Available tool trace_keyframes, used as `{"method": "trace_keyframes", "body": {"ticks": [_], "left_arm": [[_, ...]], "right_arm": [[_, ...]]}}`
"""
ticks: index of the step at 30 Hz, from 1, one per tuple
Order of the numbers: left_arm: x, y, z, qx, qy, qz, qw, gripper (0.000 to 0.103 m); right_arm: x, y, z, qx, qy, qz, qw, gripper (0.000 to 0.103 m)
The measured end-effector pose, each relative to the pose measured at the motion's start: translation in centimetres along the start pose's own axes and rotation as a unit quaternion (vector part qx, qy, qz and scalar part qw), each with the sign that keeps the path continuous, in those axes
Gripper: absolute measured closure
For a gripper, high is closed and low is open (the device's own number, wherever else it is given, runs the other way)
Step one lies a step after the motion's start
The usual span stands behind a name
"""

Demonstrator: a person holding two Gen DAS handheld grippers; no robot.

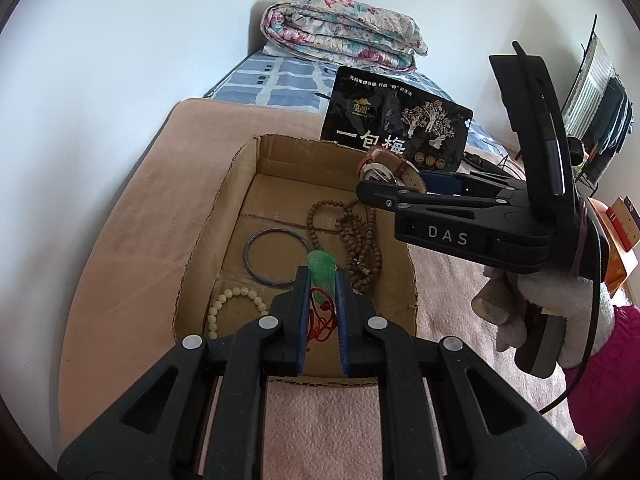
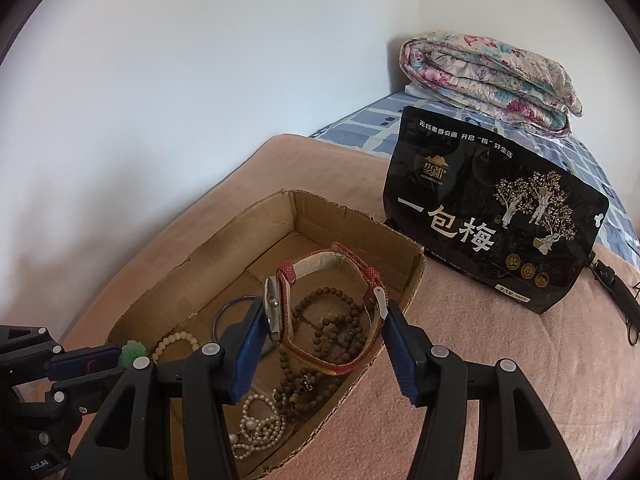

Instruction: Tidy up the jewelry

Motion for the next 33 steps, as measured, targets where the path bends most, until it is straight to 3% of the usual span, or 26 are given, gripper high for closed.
{"method": "trace_keyframes", "body": {"ticks": [9,10,11,13,14,24,33], "left_arm": [[0.0,-0.1,0.1,0.002,-0.002,0.009,1.0,0.093],[0.0,-0.1,0.2,0.001,-0.001,0.009,1.0,0.09],[0.0,-0.1,0.2,0.002,-0.001,0.011,0.9999,0.084],[0.0,-0.3,0.2,0.007,-0.002,0.016,0.9998,0.051],[-0.1,-0.4,0.3,0.014,-0.002,0.019,0.9997,0.049],[-0.1,-1.9,0.7,0.033,-0.002,0.026,0.9991,0.049],[0.8,-5.8,0.9,0.066,0.0,0.029,0.9974,0.049]], "right_arm": [[-0.3,0.5,-0.1,-0.007,-0.006,0.001,1.0,0.042],[-0.4,0.4,0.0,-0.005,-0.008,-0.003,1.0,0.037],[-0.4,0.4,0.1,-0.002,-0.01,-0.007,1.0,0.032],[-0.3,0.0,0.3,0.006,-0.009,-0.011,1.0,0.028],[-0.3,-0.1,0.3,0.008,-0.008,-0.012,1.0,0.026],[0.4,-2.5,0.4,0.025,0.009,-0.022,0.999,0.026],[-0.1,-7.2,0.9,0.052,0.007,-0.031,0.998,0.026]]}}
Point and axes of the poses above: each gripper's, at about its wrist camera, not at the fingertips, and y roughly the way its jaws point, x to its right, z to its top, the point moved 3 cm from there along y, roughly the way its jaws point, and after that the axes turned 12 degrees about z, right-handed, at the moved point
